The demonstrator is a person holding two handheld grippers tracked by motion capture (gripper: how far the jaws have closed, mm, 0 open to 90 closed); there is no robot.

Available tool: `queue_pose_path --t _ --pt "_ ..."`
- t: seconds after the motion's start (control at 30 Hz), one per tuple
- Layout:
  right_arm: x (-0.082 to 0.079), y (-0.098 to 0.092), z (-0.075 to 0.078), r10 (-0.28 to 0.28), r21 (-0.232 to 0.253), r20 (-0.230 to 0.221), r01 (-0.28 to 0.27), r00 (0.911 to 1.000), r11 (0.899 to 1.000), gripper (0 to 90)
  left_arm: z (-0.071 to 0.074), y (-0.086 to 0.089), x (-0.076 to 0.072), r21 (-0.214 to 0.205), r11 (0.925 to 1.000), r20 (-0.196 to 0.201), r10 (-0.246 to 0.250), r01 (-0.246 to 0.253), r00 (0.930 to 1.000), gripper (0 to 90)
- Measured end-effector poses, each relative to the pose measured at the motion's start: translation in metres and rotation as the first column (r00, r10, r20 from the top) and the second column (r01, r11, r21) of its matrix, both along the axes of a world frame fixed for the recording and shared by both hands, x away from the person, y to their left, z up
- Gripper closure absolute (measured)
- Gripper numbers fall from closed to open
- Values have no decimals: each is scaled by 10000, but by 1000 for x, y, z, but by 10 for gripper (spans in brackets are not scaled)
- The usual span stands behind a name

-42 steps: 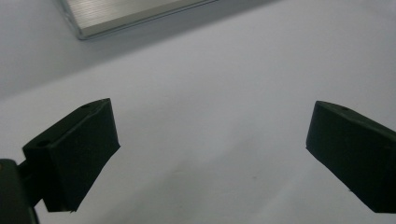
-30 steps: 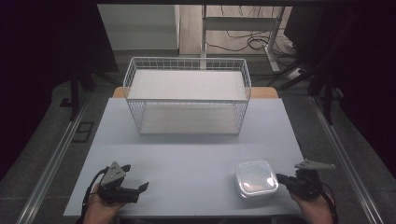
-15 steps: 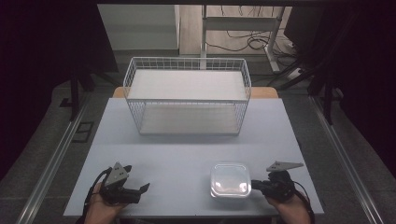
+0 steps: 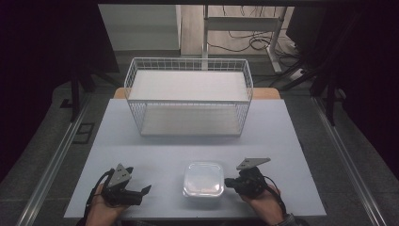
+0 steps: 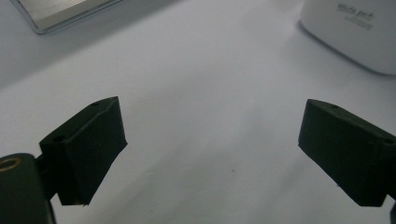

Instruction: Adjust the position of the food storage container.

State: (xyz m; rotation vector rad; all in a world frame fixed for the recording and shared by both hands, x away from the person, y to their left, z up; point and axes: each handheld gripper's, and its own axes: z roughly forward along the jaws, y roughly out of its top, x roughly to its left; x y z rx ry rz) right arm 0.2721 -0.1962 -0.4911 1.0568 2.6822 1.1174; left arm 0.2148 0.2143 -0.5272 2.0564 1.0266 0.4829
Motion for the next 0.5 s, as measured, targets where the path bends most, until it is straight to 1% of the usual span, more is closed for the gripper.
queue_pose_path --t 0.1,0.2,0.27,0.3,0.33,0.37,0.43,0.47,0.5 --pt "4 13 0 241 -56 87 -240 9997 9997 883 0 -1 0 48 10000 0 -20 20 10000 68" --pt "6 25 -1 483 -295 306 -474 9984 9984 883 0 -2 0 107 9999 -28 -58 58 10000 69" --pt "6 24 -1 468 -473 503 -444 9976 9979 877 0 -3 0 183 9998 -49 -75 76 10000 72" --pt "6 21 -1 389 -553 629 -355 9973 9978 859 0 -3 0 201 9998 -62 -81 83 9999 75" --pt "6 16 0 255 -599 766 -209 9967 9980 836 0 -3 0 201 9998 -62 -81 83 9999 82" --pt "5 8 1 140 -611 1019 -78 9947 9981 791 0 -5 0 232 9997 -67 -15 17 10000 91" --pt "3 -4 2 -35 -762 1490 150 9888 9970 707 0 -7 0 259 9997 -116 -19 22 9999 103" --pt "1 -12 3 -147 -855 1821 307 9832 9959 639 0 -8 0 296 9996 -142 -11 15 9999 108" --pt "0 -17 2 -212 -820 2083 391 9778 9959 572 0 -8 0 313 9995 -169 -34 40 9999 108"
